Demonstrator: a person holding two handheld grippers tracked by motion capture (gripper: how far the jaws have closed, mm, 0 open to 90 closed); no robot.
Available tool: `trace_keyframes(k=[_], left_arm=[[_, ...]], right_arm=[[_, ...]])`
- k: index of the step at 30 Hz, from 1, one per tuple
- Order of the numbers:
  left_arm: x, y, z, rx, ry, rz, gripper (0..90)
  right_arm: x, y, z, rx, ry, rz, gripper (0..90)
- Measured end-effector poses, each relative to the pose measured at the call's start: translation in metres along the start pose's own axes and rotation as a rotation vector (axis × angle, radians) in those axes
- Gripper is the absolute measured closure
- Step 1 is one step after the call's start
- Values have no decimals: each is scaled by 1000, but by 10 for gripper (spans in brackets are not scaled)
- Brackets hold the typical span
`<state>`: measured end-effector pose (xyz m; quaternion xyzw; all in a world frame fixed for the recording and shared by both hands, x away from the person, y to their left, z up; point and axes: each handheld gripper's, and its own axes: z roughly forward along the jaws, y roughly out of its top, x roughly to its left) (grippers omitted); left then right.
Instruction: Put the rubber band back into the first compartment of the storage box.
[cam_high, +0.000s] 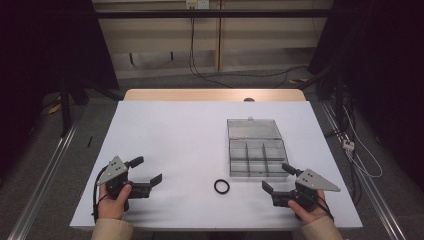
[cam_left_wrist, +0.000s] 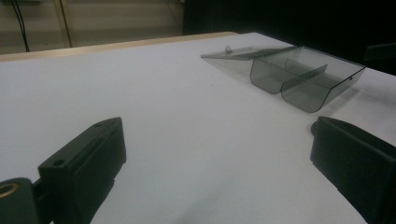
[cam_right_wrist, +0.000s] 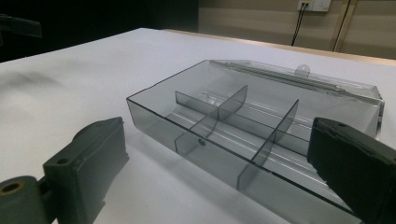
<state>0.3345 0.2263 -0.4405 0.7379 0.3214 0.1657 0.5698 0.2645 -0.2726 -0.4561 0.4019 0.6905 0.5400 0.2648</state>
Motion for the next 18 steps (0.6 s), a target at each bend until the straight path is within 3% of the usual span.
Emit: trace_keyframes(k=[10,13,18], left_arm=[[-1,1,1,6,-6,2,32],[-2,1,1,5,-8,-1,32],[-2,0,0,9,-8,-10,32]], right_arm=[[2,6,5,-3,17,-4,49],[8,11,13,-5,44,-30,58],[12,15,21,-2,82,-24,71]])
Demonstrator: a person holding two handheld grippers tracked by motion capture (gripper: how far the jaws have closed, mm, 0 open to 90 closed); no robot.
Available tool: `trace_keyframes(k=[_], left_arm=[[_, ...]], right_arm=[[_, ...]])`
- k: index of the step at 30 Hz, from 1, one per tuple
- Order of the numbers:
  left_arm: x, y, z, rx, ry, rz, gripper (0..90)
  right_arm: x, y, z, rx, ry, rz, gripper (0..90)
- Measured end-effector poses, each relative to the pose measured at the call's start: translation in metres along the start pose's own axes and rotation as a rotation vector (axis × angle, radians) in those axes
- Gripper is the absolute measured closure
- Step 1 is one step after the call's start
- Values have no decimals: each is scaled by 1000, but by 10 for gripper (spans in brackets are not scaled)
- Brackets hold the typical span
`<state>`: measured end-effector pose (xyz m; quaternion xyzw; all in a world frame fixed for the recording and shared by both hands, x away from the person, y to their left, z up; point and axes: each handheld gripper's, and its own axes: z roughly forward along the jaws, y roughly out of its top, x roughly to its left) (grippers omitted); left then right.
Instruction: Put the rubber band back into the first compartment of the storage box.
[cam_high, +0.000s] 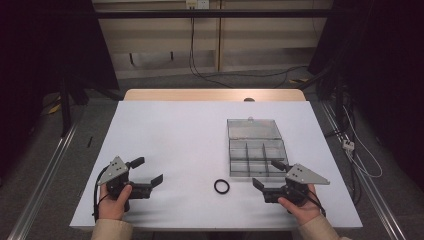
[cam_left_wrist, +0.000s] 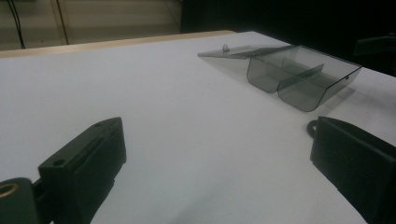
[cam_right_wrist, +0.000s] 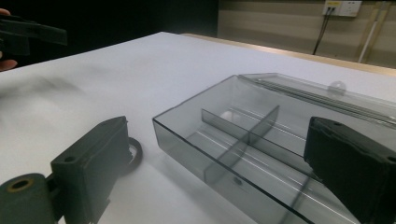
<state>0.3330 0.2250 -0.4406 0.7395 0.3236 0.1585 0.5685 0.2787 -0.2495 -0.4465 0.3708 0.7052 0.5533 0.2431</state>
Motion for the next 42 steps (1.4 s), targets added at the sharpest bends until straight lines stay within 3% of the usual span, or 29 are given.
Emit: trace_keyframes(k=[5,11,30,42], left_arm=[[0,0,-1,-7,3,-5,32],[-1,1,1,-1,-4,0,33],[-2,2,3,7,-10,7,35],[-2,2,2,5,-6,6,36]], right_arm=[[11,5,15,41,58,-26,93],[20,8,27,59,112,-19,136],[39,12,50,138,190,-45,217],[48,12,65,230,267,-51,461]])
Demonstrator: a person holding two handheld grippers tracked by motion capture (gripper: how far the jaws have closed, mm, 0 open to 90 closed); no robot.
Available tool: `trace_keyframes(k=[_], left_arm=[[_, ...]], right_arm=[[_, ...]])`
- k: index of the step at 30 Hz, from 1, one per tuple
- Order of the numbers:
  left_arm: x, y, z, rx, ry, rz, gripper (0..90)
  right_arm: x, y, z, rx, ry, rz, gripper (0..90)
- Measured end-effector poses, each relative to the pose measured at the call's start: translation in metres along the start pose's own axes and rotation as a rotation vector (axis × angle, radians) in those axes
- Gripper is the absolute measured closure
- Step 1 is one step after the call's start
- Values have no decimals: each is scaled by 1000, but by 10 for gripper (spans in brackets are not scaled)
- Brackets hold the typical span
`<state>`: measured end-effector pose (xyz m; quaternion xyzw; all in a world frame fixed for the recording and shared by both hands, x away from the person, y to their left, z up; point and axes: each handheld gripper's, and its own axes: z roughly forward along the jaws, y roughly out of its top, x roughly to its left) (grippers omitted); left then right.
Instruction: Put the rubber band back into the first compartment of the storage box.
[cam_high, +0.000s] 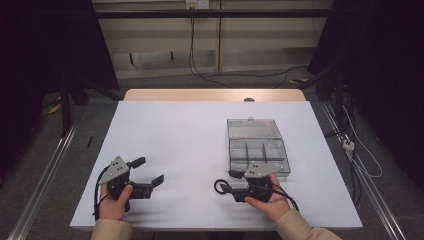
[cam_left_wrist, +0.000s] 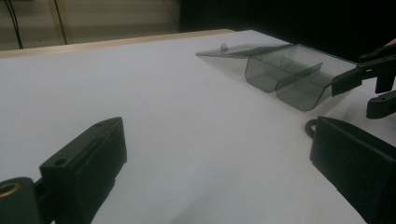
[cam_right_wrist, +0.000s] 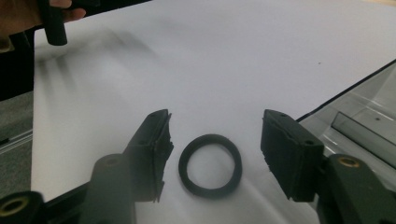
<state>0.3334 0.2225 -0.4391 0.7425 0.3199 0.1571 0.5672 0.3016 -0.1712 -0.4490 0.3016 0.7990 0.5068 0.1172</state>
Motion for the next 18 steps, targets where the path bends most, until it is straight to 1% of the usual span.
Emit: trace_keyframes(k=[2,3,7,9,11,13,16,17,18], left_arm=[[0,0,0,1,-2,-4,36],[0,0,1,4,0,4,36],[-1,0,1,2,0,6,36],[0,0,1,3,1,7,36],[0,0,0,5,2,4,36],[0,0,0,5,3,5,36],[0,0,1,5,1,8,36],[-1,0,1,7,-2,8,36],[-1,0,1,9,-1,10,36]], right_arm=[[1,0,2,18,16,-3,493],[2,0,4,29,25,-7,506],[4,1,8,68,49,-18,598],[4,0,11,94,53,-25,628],[5,0,12,102,58,-27,642],[6,-1,16,132,71,-35,694],[6,-1,18,146,73,-36,708],[6,-1,20,159,75,-40,738],[6,-1,21,165,78,-40,747]])
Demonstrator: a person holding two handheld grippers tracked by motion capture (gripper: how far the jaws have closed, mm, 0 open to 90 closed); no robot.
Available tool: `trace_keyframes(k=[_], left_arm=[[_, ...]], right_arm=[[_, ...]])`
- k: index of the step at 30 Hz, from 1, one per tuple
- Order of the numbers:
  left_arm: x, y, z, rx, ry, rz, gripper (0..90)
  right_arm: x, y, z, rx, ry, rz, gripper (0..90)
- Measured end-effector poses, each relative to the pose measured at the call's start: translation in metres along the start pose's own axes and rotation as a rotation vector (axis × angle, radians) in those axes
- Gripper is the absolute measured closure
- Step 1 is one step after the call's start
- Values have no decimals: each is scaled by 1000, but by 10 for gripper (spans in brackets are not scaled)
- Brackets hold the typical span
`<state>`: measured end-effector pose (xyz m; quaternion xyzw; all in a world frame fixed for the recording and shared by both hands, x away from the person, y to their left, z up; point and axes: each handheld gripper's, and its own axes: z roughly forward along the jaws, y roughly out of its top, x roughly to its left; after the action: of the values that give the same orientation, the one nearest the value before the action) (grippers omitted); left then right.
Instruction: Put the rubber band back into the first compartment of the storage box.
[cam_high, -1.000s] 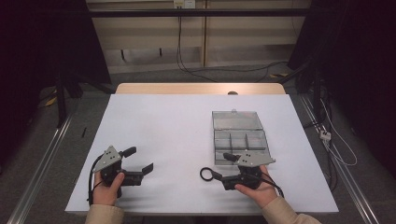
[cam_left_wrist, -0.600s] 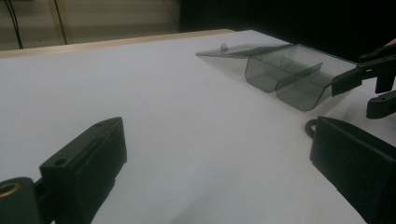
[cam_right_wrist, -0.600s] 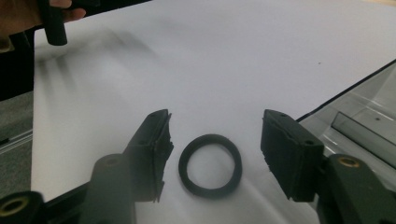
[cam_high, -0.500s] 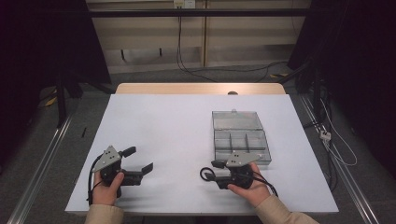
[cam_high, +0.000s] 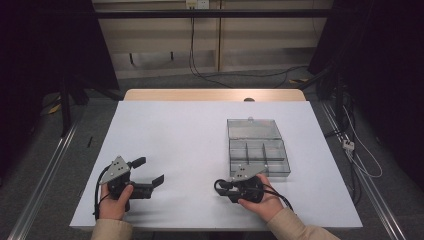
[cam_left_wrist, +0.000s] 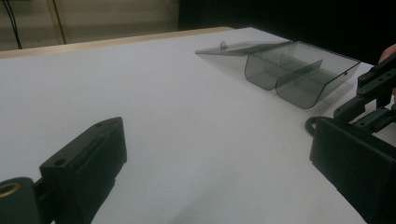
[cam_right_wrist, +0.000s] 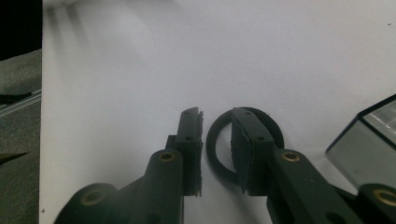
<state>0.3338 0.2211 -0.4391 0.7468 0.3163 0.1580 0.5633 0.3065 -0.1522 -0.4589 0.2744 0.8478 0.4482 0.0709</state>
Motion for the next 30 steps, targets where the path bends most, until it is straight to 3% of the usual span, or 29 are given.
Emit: trace_keyframes(k=[8,19,30], left_arm=[[1,0,0,2,-1,-1,36],[1,0,0,2,-2,-6,36],[2,0,0,3,0,-6,36]], right_arm=[[0,0,7,65,5,-20,822],[-2,3,8,87,3,-35,889],[-1,9,1,52,57,-18,891]])
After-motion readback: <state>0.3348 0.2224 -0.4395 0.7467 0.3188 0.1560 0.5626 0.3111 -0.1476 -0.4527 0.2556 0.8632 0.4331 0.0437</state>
